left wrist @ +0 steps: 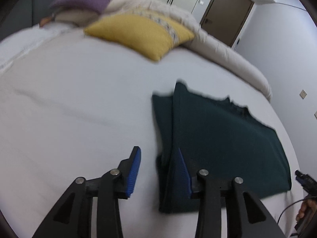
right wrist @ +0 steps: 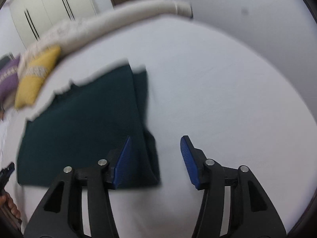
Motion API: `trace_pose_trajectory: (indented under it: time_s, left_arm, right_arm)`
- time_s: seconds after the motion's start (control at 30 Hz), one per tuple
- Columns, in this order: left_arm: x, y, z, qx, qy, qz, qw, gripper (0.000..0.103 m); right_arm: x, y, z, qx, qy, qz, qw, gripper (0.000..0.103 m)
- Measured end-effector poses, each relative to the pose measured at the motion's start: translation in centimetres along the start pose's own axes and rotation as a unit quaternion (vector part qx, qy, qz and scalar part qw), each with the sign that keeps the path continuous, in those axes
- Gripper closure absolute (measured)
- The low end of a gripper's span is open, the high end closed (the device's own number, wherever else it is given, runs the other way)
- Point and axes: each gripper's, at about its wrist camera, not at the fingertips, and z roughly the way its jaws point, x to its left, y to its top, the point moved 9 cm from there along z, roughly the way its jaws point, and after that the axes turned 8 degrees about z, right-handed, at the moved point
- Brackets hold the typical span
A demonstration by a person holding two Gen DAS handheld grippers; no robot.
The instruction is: Fold small clothes
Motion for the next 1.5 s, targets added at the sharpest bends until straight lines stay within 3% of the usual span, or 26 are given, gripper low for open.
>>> trace_pose_trajectory:
  time_s: [0.13, 0.23, 0.33, 0.4, 0.5, 0.67, 0.87, 0.9, 0.97, 1.0, 1.03, 1.17, 1.27, 1.33, 1.4, 1.5]
  left_arm:
    - [-3.1, 3.5, 1.8, -0.015, -0.002, 0.045, 0.9989, 0.050]
    - [-5.8, 6.0, 6.0, -0.002, -0.001, 0.077, 0.9970, 0.050]
    - [-7.5, 7.0, 9.9, 0.018, 0.008, 0.098, 0.9950, 0.050]
    - [-6.9, 6.7, 12.0, 0.036, 0.022, 0.095, 0.9946, 0.050]
    - [-5.0, 5.7, 13.5, 0.040, 0.010, 0.071, 0.9966, 0.049]
    - [-4.0, 5.7, 13.2, 0.025, -0.021, 0.056, 0.9979, 0.049]
    - [-2.2, 5.7, 12.5, 0.024, -0.033, 0.011, 0.9991, 0.053]
    - [-1.6, 5.5, 12.0, 0.023, -0.043, -0.005, 0.9988, 0.056]
    - [0.0, 5.1, 10.5, 0.025, -0.045, -0.035, 0.9981, 0.060]
    - [0.8, 4.8, 9.3, 0.024, -0.028, -0.040, 0.9985, 0.052]
    - [1.3, 4.6, 8.5, 0.020, -0.018, -0.044, 0.9986, 0.047]
    - [2.4, 2.9, 3.9, -0.010, -0.050, -0.084, 0.9952, 0.036]
    - [1.5, 1.2, 3.2, 0.008, -0.071, -0.085, 0.9938, 0.028]
    - [0.9, -0.2, 4.1, 0.038, -0.088, -0.093, 0.9910, 0.028]
    - [0.9, -1.2, 4.4, 0.053, -0.086, -0.096, 0.9903, 0.028]
    - [0.9, -1.8, 4.0, 0.060, -0.097, -0.100, 0.9884, 0.028]
  right_arm:
    - [6.3, 1.7, 0.7, 0.016, 0.081, -0.036, 0.996, 0.052]
    - [12.3, 2.0, 3.0, 0.048, 0.162, -0.060, 0.984, 0.053]
    - [16.4, 1.8, 7.2, 0.096, 0.188, -0.064, 0.975, 0.053]
    - [17.3, 2.0, 10.3, 0.119, 0.183, -0.046, 0.975, 0.053]
    - [15.8, 3.3, 13.7, 0.126, 0.177, -0.013, 0.976, 0.059]
    - [10.9, 6.4, 14.8, 0.104, 0.201, 0.079, 0.971, 0.078]
    - [0.8, 8.8, 13.5, 0.059, 0.176, 0.174, 0.967, 0.079]
    - [-0.5, 9.0, 12.8, 0.054, 0.168, 0.185, 0.967, 0.074]
    - [-4.0, 9.5, 11.1, 0.031, 0.095, 0.188, 0.977, 0.065]
    - [-4.6, 9.6, 9.7, 0.025, 0.104, 0.189, 0.976, 0.065]
    - [-4.5, 9.4, 8.8, 0.027, 0.119, 0.189, 0.974, 0.065]
    - [-0.5, 6.5, 4.7, 0.050, 0.197, 0.132, 0.970, 0.063]
    - [3.8, 2.2, 4.3, 0.102, 0.237, 0.061, 0.964, 0.050]
    - [3.8, -0.2, 6.2, 0.135, 0.206, 0.039, 0.968, 0.049]
    - [2.3, -0.3, 6.7, 0.127, 0.199, 0.069, 0.969, 0.061]
    - [-0.9, 1.0, 5.1, 0.095, 0.164, 0.111, 0.976, 0.059]
